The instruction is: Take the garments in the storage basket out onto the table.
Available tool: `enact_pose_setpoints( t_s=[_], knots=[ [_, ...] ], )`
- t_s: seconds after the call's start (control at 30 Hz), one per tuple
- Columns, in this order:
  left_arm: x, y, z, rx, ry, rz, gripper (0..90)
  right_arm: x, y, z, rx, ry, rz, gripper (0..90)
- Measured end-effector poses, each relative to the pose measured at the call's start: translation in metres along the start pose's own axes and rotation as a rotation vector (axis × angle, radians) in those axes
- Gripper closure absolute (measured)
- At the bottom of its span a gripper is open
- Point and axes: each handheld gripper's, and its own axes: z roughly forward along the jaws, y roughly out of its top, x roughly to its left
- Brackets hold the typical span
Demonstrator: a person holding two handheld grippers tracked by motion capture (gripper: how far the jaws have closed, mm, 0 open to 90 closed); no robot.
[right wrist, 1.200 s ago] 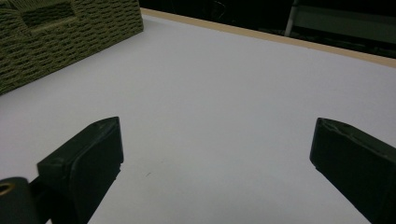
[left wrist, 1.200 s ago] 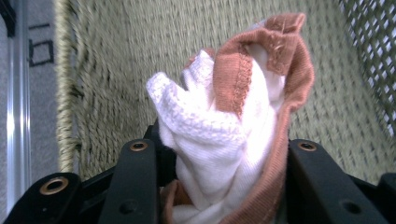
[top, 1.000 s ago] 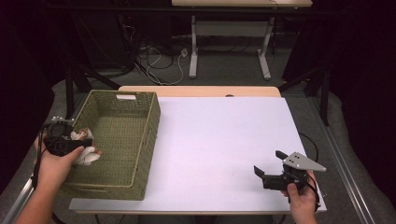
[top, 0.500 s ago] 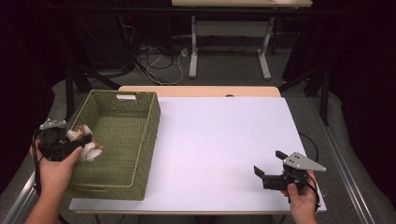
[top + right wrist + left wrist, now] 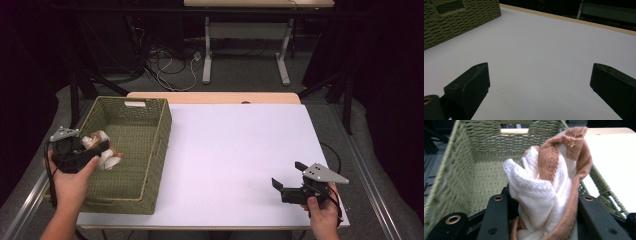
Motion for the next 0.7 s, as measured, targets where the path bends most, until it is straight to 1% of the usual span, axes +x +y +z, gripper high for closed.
enact_pose_setpoints(
  t_s=[0.1, 0.17, 0.23, 0.43, 0.57, 0.7],
  knots=[
    [-0.009, 0.005, 0.001, -0.004, -0.014, 0.018, 61.1, 0.0, 0.0, 0.0, -0.002, -0.002, 0.001, 2.3],
    [-0.016, 0.008, 0.003, -0.019, -0.027, 0.024, 61.1, 0.0, 0.0, 0.0, 0.0, 0.0, 0.0, 2.3],
    [-0.023, 0.012, 0.003, -0.023, -0.038, 0.04, 61.0, 0.0, 0.0, 0.0, 0.0, 0.0, 0.0, 2.3],
    [-0.046, 0.021, 0.008, -0.034, -0.09, 0.076, 61.1, 0.0, 0.0, 0.0, 0.002, -0.001, -0.001, 2.3],
    [-0.059, 0.025, 0.015, -0.048, -0.122, 0.075, 61.1, 0.0, 0.0, 0.0, 0.003, -0.001, -0.003, 2.3],
    [-0.073, 0.029, 0.021, -0.052, -0.155, 0.091, 61.1, 0.0, 0.0, 0.0, 0.002, 0.0, -0.002, 2.3]
  ],
)
